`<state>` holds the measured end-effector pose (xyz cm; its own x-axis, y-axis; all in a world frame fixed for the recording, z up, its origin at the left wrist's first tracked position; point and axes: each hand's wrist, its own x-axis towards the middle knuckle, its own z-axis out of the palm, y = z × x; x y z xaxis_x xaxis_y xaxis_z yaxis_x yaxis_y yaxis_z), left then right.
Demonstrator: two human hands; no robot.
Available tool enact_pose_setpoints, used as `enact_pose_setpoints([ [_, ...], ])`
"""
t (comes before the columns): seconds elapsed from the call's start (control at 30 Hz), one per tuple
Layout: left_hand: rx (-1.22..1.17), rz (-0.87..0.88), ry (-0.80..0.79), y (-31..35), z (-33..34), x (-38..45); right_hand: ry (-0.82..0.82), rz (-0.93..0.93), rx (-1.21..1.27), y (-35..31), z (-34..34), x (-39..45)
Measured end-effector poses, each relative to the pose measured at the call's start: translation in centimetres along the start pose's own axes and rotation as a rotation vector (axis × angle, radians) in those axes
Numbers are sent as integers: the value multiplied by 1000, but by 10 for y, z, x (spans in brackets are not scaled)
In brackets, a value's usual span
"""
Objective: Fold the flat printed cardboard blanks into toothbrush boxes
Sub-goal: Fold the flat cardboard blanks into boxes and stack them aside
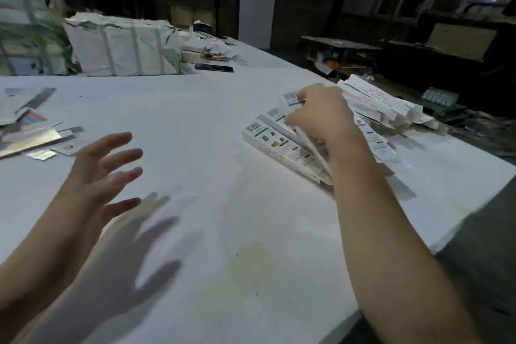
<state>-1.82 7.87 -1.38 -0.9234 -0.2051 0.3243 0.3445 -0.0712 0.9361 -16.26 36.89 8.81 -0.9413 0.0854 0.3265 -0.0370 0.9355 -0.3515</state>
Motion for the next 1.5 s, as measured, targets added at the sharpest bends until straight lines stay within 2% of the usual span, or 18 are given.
enact_pose_setpoints([
  [0.13,63,-3,-97,-7,-8,2,80,84,-180,13,16,22],
  [0.23,154,16,-134,-12,-13,1,165,43,-203,10,23,24],
  [0.3,217,43,-143,-13,-15,0,224,-38,-149,7,26,19],
  [0.37,300,82,-143,-14,-18,-2,234,-108,78,-4,26,11],
  [0.43,405,122,-113,-13,-18,-2,91,-87,567,-24,26,-2],
  [0.5,509,136,-61,-10,-18,-1,-200,4,1125,-49,25,-23],
  [0.53,553,131,-45,-6,-19,-1,-346,44,1325,-59,27,-33],
  [0.57,596,126,-34,-1,-19,-1,-469,64,1466,-68,29,-42],
  [0.63,705,119,13,12,-24,-1,-667,36,1594,-83,37,-61],
  [0.73,1157,85,111,25,-46,8,-841,-115,1514,-98,51,-88],
  [0.8,1488,-190,220,32,-71,12,-874,-236,1370,-104,59,-103],
  [0.83,1582,-352,280,35,-84,12,-874,-288,1308,-106,64,-109],
  [0.87,1628,-473,329,39,-96,9,-876,-329,1263,-107,67,-114],
  [0.93,1678,-587,370,42,-110,3,-889,-377,1218,-107,71,-118],
  [1.13,1798,-480,262,50,-109,4,-831,-423,1196,-107,69,-117],
  [1.4,1721,-295,289,61,-95,4,-809,-443,1193,-109,72,-121],
  [1.5,1706,-146,345,72,-85,-2,-809,-458,1178,-111,73,-121],
])
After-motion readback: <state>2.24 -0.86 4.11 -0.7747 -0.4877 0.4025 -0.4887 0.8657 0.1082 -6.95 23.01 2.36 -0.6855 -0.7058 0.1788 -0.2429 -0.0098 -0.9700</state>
